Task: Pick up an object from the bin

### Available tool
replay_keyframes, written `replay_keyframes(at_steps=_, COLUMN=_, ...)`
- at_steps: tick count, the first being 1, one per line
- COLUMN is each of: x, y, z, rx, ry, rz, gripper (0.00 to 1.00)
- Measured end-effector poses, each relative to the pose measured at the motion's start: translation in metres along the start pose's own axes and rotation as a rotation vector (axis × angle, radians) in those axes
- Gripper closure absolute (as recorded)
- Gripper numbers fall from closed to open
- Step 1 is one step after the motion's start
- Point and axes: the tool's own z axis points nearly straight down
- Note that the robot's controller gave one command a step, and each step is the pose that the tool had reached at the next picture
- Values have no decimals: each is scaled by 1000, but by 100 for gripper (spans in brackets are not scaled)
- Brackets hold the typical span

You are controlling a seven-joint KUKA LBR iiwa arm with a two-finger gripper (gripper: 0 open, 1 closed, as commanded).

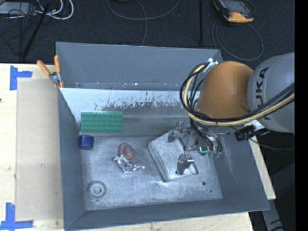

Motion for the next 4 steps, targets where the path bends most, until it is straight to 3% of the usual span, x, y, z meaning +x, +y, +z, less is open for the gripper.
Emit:
replay_keyframes(at_steps=1, x=-45, y=-3, z=68, rx=3, ry=-29, rz=-412, gripper=0)
replay_keyframes(at_steps=2, x=-71, y=-6, z=62, rx=1, ry=-11, rz=-787, gripper=0)
replay_keyframes(at_steps=3, x=-81, y=-15, z=53, rx=5, ry=-11, rz=-1147, gripper=0)
replay_keyframes(at_steps=4, x=-85, y=66, z=97, rx=21, ry=7, rz=-1392, gripper=0)
